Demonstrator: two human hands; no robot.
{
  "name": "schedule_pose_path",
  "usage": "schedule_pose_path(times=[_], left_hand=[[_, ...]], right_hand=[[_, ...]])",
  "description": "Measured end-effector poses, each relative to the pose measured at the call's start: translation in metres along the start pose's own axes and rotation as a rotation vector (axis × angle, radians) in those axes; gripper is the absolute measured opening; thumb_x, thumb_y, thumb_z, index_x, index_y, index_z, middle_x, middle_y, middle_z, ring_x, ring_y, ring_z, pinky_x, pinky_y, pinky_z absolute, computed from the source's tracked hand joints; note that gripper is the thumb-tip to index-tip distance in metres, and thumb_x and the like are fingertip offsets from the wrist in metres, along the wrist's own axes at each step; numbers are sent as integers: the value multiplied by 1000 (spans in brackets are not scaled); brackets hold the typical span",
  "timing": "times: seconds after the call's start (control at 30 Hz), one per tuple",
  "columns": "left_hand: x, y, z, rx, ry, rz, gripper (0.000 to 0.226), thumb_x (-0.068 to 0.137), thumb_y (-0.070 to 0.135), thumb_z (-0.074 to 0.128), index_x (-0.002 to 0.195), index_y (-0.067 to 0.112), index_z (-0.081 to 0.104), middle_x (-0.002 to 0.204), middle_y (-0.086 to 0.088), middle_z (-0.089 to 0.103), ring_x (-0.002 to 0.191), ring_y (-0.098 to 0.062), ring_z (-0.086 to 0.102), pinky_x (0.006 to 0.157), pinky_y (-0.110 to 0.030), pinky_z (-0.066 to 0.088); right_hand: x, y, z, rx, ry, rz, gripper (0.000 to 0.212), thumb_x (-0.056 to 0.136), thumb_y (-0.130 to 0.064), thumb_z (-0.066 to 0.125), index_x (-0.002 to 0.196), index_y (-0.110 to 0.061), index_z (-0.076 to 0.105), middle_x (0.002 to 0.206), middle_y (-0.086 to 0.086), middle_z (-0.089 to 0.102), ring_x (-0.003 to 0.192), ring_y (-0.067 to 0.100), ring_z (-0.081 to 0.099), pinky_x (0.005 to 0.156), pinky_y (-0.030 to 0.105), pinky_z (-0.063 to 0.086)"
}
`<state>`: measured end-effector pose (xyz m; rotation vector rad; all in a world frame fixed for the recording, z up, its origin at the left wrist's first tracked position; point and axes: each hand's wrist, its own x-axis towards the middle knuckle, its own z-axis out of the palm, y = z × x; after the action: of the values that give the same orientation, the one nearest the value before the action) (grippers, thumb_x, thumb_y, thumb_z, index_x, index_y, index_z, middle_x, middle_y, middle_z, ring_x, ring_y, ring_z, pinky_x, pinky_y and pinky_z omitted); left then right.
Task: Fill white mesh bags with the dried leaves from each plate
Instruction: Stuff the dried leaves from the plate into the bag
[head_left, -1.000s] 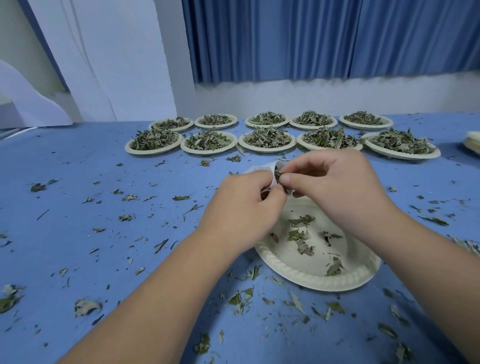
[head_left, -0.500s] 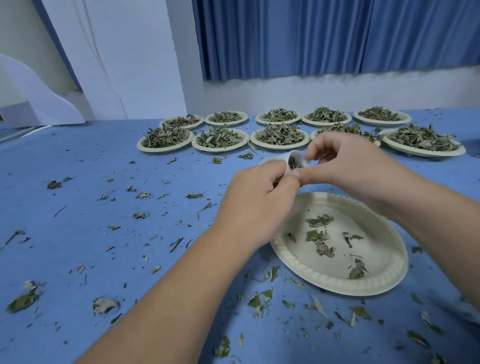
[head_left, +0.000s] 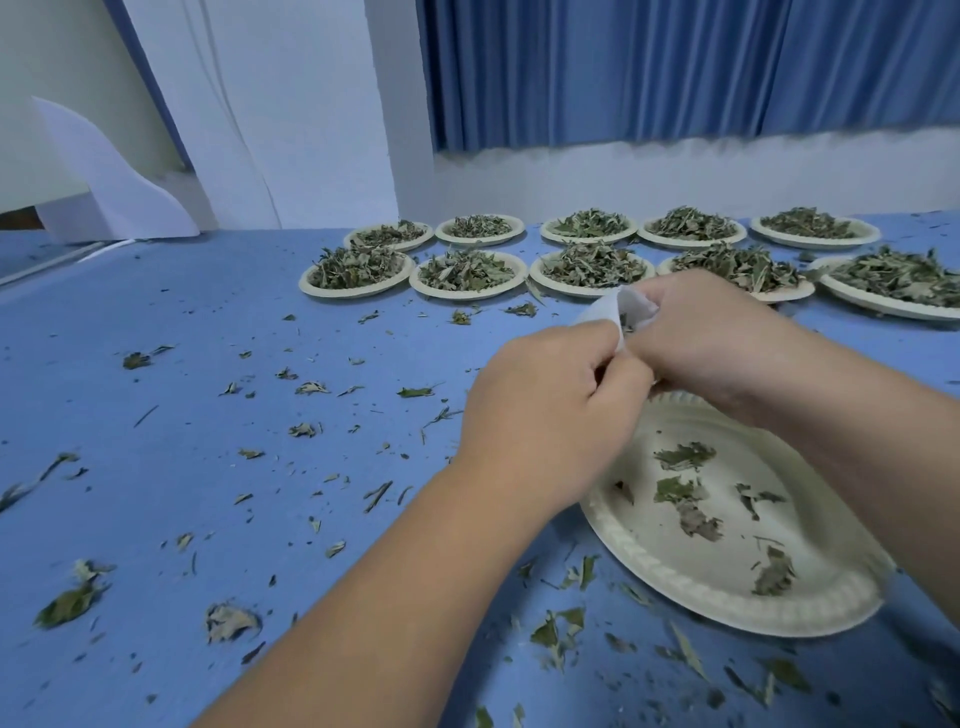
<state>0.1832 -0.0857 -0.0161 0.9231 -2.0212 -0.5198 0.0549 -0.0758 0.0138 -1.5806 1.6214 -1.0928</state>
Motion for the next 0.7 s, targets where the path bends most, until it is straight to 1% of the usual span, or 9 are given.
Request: schedule_pose_path(times=[0.07, 0.13, 0.2, 0.27, 0.37, 0.43, 0.5, 0.57, 0.7], left_hand=[[0, 0, -3, 61, -3, -78, 28, 72, 36, 41, 53, 17, 33, 48, 4, 39, 49, -13, 31, 46, -28, 23], [2, 1, -9, 159, 18, -173, 27, 71, 44, 39, 56, 22, 40, 51, 13, 47, 51, -11, 39, 45, -27, 21], [2, 3, -14, 180, 81, -225, 37, 76, 54, 42, 59, 21, 43, 49, 10, 49, 49, -9, 43, 46, -26, 25], [4, 3, -19, 176, 159, -217, 42, 85, 53, 47, 60, 20, 43, 51, 8, 48, 52, -7, 45, 48, -27, 26], [5, 1, -23, 174, 182, -193, 37, 92, 41, 47, 62, 19, 43, 57, 5, 48, 57, -12, 47, 49, -29, 28], [5, 0, -24, 172, 165, -176, 39, 94, 38, 45, 60, 19, 42, 56, 5, 45, 56, -13, 44, 49, -30, 27], [4, 0, -23, 201, 148, -155, 40, 96, 38, 43, 60, 20, 42, 56, 5, 45, 57, -13, 45, 49, -30, 26], [4, -1, -23, 195, 122, -124, 41, 97, 38, 42, 60, 22, 42, 55, 5, 45, 58, -13, 46, 50, -31, 27], [2, 1, -21, 181, 77, -53, 45, 100, 36, 41, 56, 24, 36, 53, 6, 43, 55, -12, 44, 50, -31, 29]], right_hand=[[0, 1, 1, -33, 45, -14, 43, 68, 10, 63, 38, -20, 53, 37, -12, 39, 34, 5, 41, 38, 20, 40], [0, -1, -1, -35, 34, -18, 24, 67, 4, 66, 57, -18, 66, 45, -6, 51, 41, 8, 50, 43, 20, 44], [-2, -5, -3, -24, -35, -15, 14, 73, 3, 64, 75, -10, 69, 57, 0, 60, 51, 11, 58, 50, 21, 48], [-4, -11, -8, 13, -166, 3, 8, 78, -3, 66, 84, -9, 69, 67, 1, 64, 61, 14, 62, 57, 22, 52], [-5, -16, -14, 86, -331, 91, 22, 83, -17, 67, 103, -7, 69, 81, 3, 71, 78, 22, 71, 64, 25, 56], [-5, -18, -13, 185, -316, 141, 21, 88, -15, 64, 104, -3, 67, 83, 7, 72, 76, 25, 72, 61, 26, 56], [-5, -18, -11, 251, -240, 158, 14, 86, -11, 65, 96, -1, 64, 75, 8, 69, 67, 21, 69, 56, 25, 55], [-5, -15, -8, 238, -176, 136, 10, 82, -6, 68, 90, -4, 63, 70, 6, 66, 62, 17, 64, 54, 23, 53], [-6, -11, 2, 153, -77, 93, 12, 79, 4, 67, 80, -5, 60, 62, 6, 57, 49, 11, 54, 47, 20, 47]])
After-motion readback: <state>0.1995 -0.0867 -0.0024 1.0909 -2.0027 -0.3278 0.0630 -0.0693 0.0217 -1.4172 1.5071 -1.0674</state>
